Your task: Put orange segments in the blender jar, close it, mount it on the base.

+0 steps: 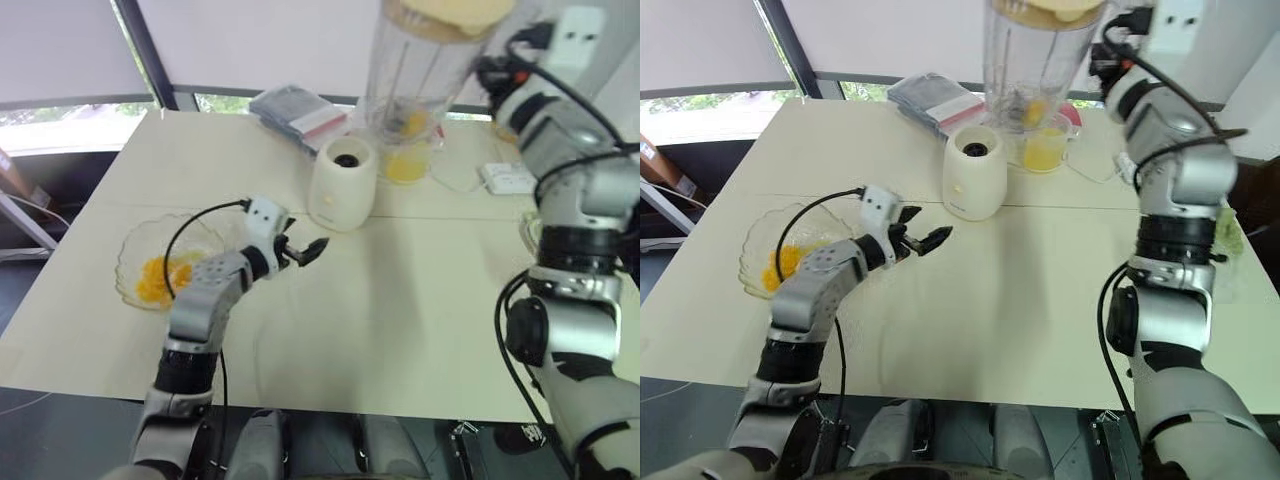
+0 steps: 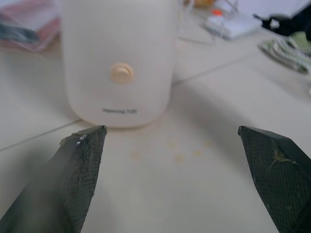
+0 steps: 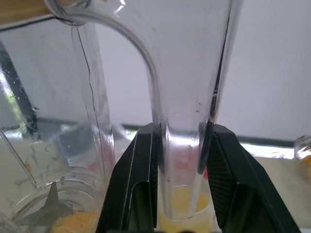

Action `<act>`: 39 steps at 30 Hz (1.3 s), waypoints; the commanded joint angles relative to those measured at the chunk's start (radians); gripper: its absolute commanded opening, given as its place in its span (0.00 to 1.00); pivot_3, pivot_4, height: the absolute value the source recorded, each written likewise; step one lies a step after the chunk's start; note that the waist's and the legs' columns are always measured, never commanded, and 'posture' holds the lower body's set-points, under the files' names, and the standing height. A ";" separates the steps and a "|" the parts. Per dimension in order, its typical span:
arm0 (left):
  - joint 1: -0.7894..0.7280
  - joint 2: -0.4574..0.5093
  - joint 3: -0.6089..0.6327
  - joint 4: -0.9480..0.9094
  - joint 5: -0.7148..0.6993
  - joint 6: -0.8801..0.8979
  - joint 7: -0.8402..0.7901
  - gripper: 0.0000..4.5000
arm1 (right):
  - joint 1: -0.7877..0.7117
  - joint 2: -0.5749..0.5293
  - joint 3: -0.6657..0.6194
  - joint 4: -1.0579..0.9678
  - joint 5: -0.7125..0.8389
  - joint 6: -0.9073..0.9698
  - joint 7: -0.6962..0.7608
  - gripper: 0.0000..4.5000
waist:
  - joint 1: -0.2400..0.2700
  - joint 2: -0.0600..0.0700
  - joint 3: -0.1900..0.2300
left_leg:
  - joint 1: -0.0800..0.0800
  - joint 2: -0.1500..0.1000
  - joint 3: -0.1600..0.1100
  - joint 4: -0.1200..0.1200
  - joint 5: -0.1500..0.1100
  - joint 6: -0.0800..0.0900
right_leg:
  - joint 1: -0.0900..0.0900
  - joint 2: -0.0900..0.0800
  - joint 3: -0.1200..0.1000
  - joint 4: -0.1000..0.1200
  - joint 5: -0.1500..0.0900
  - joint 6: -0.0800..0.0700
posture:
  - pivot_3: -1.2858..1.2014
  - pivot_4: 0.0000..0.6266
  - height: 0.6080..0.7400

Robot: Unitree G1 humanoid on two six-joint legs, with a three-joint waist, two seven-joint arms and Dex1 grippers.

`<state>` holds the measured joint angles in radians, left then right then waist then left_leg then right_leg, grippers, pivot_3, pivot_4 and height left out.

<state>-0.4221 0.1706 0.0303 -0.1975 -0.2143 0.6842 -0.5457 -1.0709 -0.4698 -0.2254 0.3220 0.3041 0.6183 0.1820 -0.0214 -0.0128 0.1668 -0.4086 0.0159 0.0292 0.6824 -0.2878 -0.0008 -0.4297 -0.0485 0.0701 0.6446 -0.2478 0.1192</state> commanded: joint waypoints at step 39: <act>0.227 0.106 0.018 -0.431 -0.253 0.077 0.186 1.00 | -0.333 0.126 0.062 0.762 -0.146 -0.480 0.156 0.18 | -0.026 0.001 0.001 | 0.000 0.000 -0.001 -0.002 0.002 -0.003 | 0.000 0.000 -0.001 -0.002 0.000 0.000 | 0.52 0.24 1.00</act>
<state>-0.1988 0.2723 0.0523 -0.5759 -0.4657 0.7894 -0.3656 -1.3594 -0.3360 -0.1635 1.0726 0.1664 0.1712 0.3247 -0.0479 -0.0120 0.1677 -0.4087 0.0158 0.0287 0.6809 -0.2862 -0.0039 -0.4296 -0.0490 0.0695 0.6428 -0.2477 0.1187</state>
